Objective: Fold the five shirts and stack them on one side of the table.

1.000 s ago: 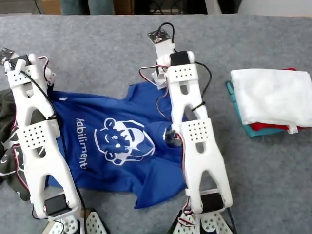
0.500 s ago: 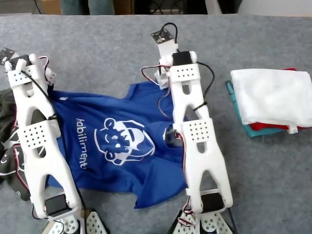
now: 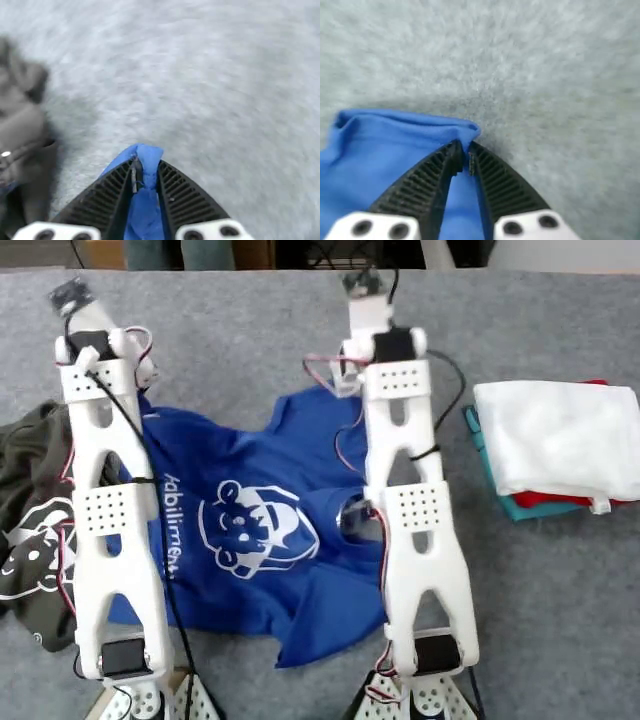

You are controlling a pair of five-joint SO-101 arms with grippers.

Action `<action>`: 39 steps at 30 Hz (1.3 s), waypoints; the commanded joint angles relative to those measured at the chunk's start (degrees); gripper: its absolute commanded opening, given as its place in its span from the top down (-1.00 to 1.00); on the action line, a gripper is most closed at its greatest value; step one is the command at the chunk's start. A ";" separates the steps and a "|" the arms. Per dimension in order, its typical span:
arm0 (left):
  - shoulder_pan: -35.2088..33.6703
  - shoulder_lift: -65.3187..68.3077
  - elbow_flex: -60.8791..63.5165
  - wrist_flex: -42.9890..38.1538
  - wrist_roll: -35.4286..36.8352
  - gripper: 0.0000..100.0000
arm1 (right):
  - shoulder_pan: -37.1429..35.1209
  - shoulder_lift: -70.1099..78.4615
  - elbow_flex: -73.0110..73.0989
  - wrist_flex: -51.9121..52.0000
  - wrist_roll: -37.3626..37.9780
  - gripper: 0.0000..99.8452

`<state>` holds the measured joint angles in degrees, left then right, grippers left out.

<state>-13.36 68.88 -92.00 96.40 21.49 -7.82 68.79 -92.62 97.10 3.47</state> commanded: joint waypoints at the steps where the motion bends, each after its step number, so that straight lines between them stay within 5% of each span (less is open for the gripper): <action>1: 2.59 -3.69 -3.47 2.81 -6.42 0.94 | 0.79 -14.90 -3.12 2.37 -0.18 0.97; 16: -0.22 -43.69 3.38 4.57 -10.11 0.94 | 7.30 -53.76 -3.12 3.34 -0.09 0.97; 28: -0.31 -89.32 37.58 4.31 -12.92 0.94 | 7.30 -72.13 -2.95 -4.84 -0.53 0.97; 39: -0.40 -110.59 48.75 4.48 -17.49 0.94 | 7.30 -79.52 -2.86 -15.74 -0.53 0.97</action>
<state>-13.19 -38.73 -45.14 100.88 4.44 -1.41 -9.27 -94.29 84.97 3.47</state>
